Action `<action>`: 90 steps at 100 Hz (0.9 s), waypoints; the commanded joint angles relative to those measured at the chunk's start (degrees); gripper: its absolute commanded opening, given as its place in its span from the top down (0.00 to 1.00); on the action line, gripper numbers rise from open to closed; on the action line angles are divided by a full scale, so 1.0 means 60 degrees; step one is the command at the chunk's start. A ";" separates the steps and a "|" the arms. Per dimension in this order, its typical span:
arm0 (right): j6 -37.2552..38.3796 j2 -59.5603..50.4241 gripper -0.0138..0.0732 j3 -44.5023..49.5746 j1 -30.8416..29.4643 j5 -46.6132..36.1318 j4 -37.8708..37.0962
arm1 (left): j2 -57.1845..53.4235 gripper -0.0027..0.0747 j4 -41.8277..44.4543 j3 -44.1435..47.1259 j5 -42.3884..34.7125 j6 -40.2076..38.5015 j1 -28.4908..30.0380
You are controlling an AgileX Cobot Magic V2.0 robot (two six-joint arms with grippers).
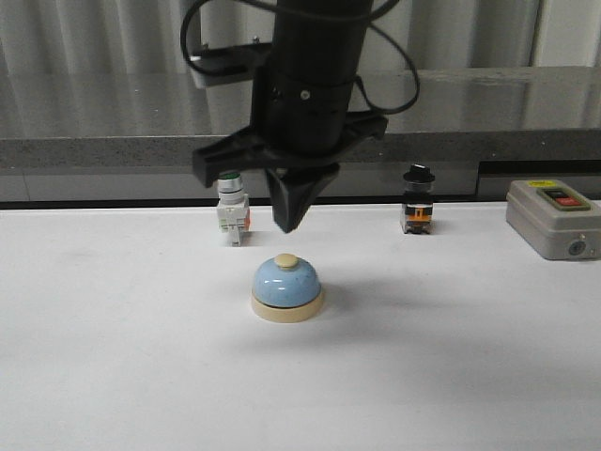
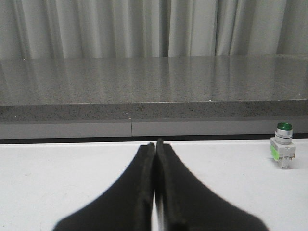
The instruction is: Place and press bell with both arms
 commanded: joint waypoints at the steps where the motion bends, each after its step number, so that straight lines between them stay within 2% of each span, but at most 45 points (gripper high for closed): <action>1: -0.0038 -0.0946 0.92 -0.0262 -0.0311 -0.0226 -0.0204 | -0.0346 0.99 0.0005 0.0215 -0.0705 -0.0027 0.0027; 28: -0.0031 -0.2189 0.92 0.0546 -0.1372 -0.0311 -0.0204 | -0.0346 0.99 0.0005 0.0215 -0.0705 -0.0027 0.0027; 90: 0.0237 -0.5966 0.92 0.4159 -0.5097 -0.0654 -0.0204 | -0.0346 0.99 0.0005 0.0215 -0.0705 -0.0027 0.0027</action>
